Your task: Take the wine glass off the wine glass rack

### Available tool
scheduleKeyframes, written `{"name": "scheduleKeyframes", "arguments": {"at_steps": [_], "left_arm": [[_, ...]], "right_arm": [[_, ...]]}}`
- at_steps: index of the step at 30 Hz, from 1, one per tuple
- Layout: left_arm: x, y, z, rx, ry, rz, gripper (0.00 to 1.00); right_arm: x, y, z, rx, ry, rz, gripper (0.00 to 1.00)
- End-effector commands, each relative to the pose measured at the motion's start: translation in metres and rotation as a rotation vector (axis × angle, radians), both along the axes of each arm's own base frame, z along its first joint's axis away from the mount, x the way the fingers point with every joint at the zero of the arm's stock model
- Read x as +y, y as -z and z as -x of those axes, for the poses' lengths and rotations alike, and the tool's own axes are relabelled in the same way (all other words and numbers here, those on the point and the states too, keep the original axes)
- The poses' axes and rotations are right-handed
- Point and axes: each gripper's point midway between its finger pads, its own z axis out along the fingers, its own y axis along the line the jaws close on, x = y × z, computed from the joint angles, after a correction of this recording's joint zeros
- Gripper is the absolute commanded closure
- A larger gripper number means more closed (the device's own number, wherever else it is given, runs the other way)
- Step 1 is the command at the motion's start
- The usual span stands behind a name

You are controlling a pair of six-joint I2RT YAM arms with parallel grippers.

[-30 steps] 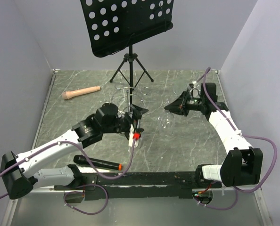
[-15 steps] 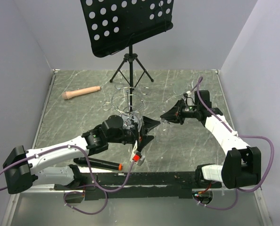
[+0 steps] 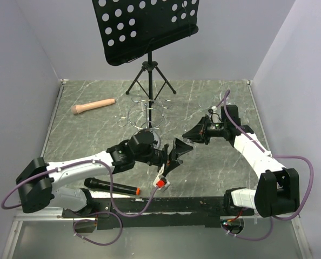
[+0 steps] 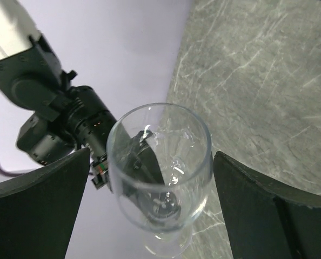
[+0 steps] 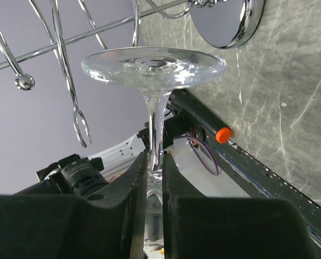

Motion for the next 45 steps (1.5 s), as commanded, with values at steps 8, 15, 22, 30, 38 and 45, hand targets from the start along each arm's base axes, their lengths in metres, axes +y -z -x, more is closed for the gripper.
{"name": "scheduleKeyframes", "arguments": {"at_steps": [8,15,22,30,38,45], "left_arm": [[-0.018,-0.005,0.0,-0.06,0.064,0.006,0.07],[-0.023,-0.016,-0.007,-0.072,0.041,0.015,0.24],[-0.03,-0.036,-0.008,-0.055,0.042,0.06,0.3],[-0.04,-0.073,-0.005,0.127,-0.016,0.128,0.31],[-0.05,-0.09,0.013,0.49,-0.054,0.154,0.33],[-0.056,-0.087,0.015,0.792,-0.122,0.155,0.34]], "right_arm": [[0.006,-0.013,0.009,-0.033,-0.036,-0.039,1.0],[0.005,-0.007,0.008,-0.022,-0.029,-0.023,1.0],[-0.002,-0.019,0.0,-0.071,-0.008,-0.009,0.67],[-0.039,-0.05,-0.028,-0.214,0.11,0.055,0.36],[-0.068,-0.063,-0.037,-0.349,0.155,0.172,0.0],[-0.073,-0.056,-0.029,-0.391,0.13,0.215,0.0]]}}
